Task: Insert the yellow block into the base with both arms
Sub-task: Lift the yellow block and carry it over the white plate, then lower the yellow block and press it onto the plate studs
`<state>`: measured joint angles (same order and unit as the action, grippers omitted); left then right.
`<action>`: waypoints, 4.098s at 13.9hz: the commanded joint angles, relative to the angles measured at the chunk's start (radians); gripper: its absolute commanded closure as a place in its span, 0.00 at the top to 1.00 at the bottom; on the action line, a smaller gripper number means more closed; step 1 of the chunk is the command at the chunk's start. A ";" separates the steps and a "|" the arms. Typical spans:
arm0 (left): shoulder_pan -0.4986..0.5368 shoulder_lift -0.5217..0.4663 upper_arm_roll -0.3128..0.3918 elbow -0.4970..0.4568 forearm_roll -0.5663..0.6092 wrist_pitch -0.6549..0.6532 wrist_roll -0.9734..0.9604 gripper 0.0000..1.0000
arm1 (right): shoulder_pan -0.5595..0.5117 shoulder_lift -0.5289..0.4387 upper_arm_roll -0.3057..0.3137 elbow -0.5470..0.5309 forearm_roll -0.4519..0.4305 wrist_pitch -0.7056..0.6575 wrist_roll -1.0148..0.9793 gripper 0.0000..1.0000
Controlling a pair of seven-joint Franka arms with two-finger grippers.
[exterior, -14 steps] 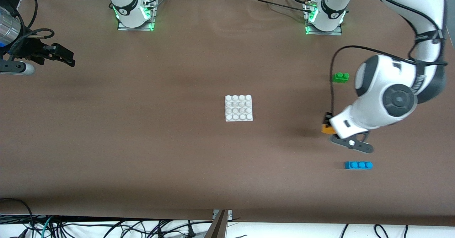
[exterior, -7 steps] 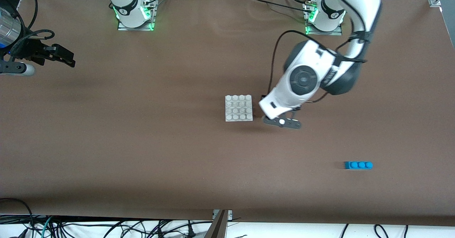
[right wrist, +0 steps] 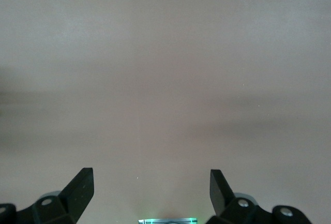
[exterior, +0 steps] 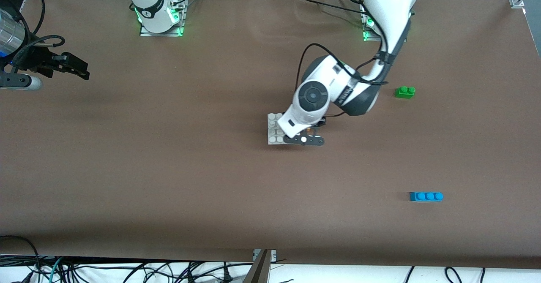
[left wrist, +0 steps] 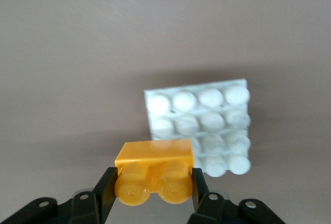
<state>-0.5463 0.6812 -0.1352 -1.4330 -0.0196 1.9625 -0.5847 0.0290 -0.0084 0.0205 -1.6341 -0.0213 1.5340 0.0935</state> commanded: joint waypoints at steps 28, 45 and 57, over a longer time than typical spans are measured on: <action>-0.086 0.089 0.019 0.019 0.032 0.105 -0.075 0.29 | -0.009 0.005 0.004 0.020 0.000 -0.022 -0.021 0.99; -0.087 0.115 0.017 0.020 0.058 0.107 -0.086 0.34 | -0.009 0.005 0.004 0.020 0.000 -0.023 -0.021 0.99; -0.066 -0.010 0.020 0.034 0.043 0.011 -0.087 1.00 | -0.009 0.005 0.004 0.019 0.000 -0.023 -0.021 0.99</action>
<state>-0.6177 0.7596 -0.1213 -1.3943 0.0051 2.0595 -0.6609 0.0290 -0.0082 0.0205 -1.6341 -0.0213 1.5321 0.0933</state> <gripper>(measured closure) 0.000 0.004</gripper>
